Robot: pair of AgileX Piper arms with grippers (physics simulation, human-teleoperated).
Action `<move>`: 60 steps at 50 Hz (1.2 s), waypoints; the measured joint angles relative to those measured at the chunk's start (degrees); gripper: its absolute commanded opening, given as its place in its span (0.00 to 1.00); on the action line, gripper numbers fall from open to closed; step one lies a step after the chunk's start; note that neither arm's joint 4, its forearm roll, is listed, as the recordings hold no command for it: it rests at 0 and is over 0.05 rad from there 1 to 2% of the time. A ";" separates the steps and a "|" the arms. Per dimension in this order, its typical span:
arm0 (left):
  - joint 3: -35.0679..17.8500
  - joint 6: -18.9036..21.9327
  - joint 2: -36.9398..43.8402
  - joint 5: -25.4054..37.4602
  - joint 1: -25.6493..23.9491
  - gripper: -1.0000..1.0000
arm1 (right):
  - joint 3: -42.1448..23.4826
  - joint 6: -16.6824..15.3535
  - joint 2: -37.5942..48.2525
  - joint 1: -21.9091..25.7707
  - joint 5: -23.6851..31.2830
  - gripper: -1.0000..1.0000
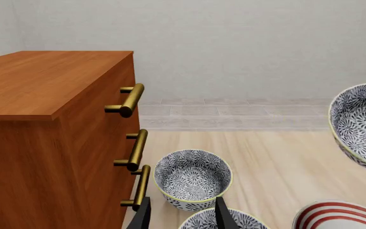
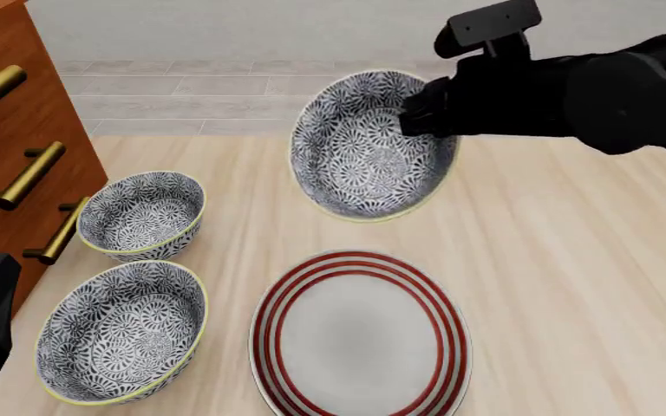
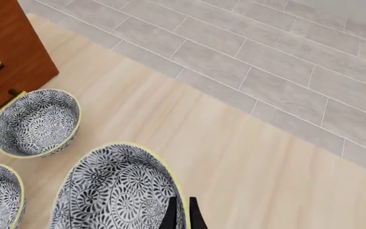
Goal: Pick up the bowl and put it in the front on the plate.
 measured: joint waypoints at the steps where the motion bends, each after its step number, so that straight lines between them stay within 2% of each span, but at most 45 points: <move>1: 0.00 0.00 0.00 0.00 0.00 1.00 | 0.30 0.03 -0.44 0.05 0.19 0.00; 15: 0.00 0.00 0.00 0.00 0.00 1.00 | 4.04 0.84 -5.14 2.27 2.42 0.00; 39: 0.00 0.00 0.00 0.00 0.00 1.00 | 10.94 4.04 -11.06 5.48 4.11 0.00; 60: 0.00 0.00 0.00 0.00 0.00 1.00 | 18.44 8.03 -12.19 6.72 0.80 0.00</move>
